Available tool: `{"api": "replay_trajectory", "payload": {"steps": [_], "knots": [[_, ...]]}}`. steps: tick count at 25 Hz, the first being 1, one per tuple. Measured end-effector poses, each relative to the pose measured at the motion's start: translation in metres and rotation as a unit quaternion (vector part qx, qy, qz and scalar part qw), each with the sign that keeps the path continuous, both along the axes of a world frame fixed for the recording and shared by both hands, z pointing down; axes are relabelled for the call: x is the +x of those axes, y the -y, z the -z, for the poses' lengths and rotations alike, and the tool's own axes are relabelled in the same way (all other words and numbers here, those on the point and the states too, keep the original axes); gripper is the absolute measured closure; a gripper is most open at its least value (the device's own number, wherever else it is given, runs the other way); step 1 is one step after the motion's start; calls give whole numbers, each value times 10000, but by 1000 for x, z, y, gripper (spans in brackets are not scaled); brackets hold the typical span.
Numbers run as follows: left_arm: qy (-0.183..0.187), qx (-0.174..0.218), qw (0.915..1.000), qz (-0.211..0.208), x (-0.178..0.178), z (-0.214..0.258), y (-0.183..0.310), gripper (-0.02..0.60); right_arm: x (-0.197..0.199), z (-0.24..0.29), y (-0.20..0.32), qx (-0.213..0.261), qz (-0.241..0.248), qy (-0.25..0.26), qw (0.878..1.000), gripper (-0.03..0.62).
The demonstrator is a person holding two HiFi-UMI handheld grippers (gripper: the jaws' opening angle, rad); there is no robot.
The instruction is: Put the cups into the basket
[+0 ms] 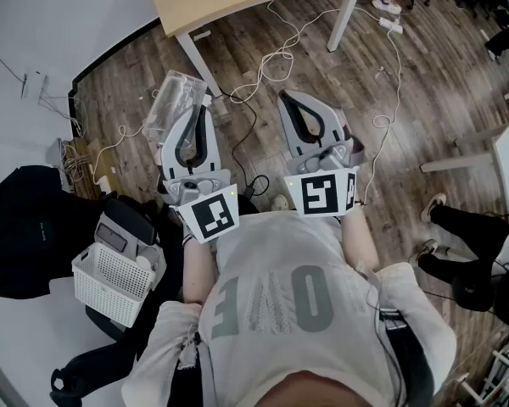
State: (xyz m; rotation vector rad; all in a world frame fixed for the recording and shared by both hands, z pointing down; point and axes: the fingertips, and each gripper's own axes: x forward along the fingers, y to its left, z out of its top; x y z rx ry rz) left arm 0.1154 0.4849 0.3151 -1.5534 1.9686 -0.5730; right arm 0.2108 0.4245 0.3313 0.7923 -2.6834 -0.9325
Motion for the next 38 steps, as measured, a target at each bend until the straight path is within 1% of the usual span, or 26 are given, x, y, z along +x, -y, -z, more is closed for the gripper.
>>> {"api": "replay_trajectory", "payload": {"steps": [3,5,7,10,14,17,20,21,25,27,29,32,35,38], "knots": [[-7,48,10000,-32,-4,-2,-2,543,-4,0,-2,-76,11,74,9999,597],[-16,15,10000,-48,-9,-7,0,543,-8,-2,-2,-124,5,84,9999,597],[-81,-36,9999,-51,-14,-13,1,543,-11,-5,-2,-214,35,96,9997,597],[-223,15,9997,-55,-18,-16,2,543,-10,-7,-1,-263,54,154,9995,596],[-245,54,9997,-46,-14,-14,4,543,-1,-8,5,-226,-21,128,9997,597],[-238,21,9997,-44,-8,-13,3,543,0,-12,7,-207,25,116,9997,595],[-88,-112,9999,-67,-4,-14,3,543,-7,-9,8,-65,128,150,9998,595],[-61,-139,9999,-83,-3,-15,3,543,-9,-9,7,-93,159,150,9997,595],[-256,-103,9995,-140,-4,-15,8,543,-21,-17,11,-315,326,57,9990,595],[-313,-100,9993,-152,-7,-18,16,543,-26,-22,20,-379,361,11,9986,595],[-284,-88,9994,-181,-12,-20,28,543,-32,-27,30,-397,341,-38,9986,595],[-235,-51,9994,-243,-23,-21,51,543,-44,-28,50,-285,253,-136,9992,595],[-125,-50,9993,-339,-33,-18,78,543,-60,-30,70,-311,276,-223,9989,595],[-146,59,9990,-426,-53,-14,104,543,-83,-31,91,-291,335,-316,9985,595]]}}
